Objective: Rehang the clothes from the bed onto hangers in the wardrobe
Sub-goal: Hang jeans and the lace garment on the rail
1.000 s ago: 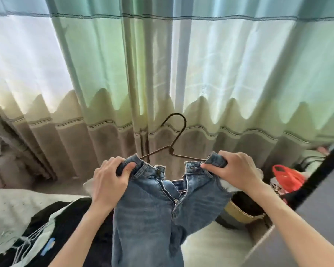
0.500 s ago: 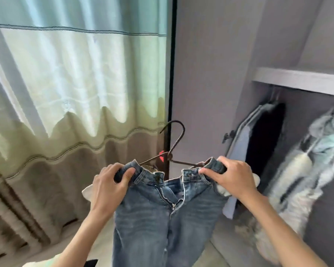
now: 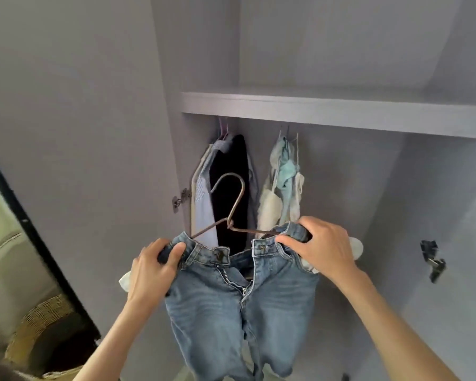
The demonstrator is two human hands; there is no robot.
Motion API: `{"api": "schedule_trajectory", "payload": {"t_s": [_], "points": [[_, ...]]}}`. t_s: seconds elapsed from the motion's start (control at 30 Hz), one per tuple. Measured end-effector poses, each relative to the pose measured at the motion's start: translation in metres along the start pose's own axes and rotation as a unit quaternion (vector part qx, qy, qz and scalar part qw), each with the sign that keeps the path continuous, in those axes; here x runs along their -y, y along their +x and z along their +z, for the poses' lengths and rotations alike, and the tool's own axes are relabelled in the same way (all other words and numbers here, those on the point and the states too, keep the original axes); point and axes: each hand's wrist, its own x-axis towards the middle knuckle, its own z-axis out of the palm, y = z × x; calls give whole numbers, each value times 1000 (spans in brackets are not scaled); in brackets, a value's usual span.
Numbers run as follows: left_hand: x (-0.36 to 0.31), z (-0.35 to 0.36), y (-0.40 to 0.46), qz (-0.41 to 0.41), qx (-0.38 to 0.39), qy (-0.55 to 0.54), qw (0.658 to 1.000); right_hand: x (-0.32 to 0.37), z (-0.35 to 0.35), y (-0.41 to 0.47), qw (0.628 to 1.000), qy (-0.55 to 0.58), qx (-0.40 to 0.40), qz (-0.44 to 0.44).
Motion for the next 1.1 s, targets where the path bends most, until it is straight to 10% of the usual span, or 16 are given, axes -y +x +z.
{"api": "schedule_trajectory", "payload": {"t_s": [0.37, 1.1], "points": [[-42, 160, 58, 174, 218, -33, 960, -68, -42, -56, 949, -170, 19, 266], [-142, 363, 134, 251, 320, 6, 914, -181, -28, -23, 881, -246, 78, 396]]}}
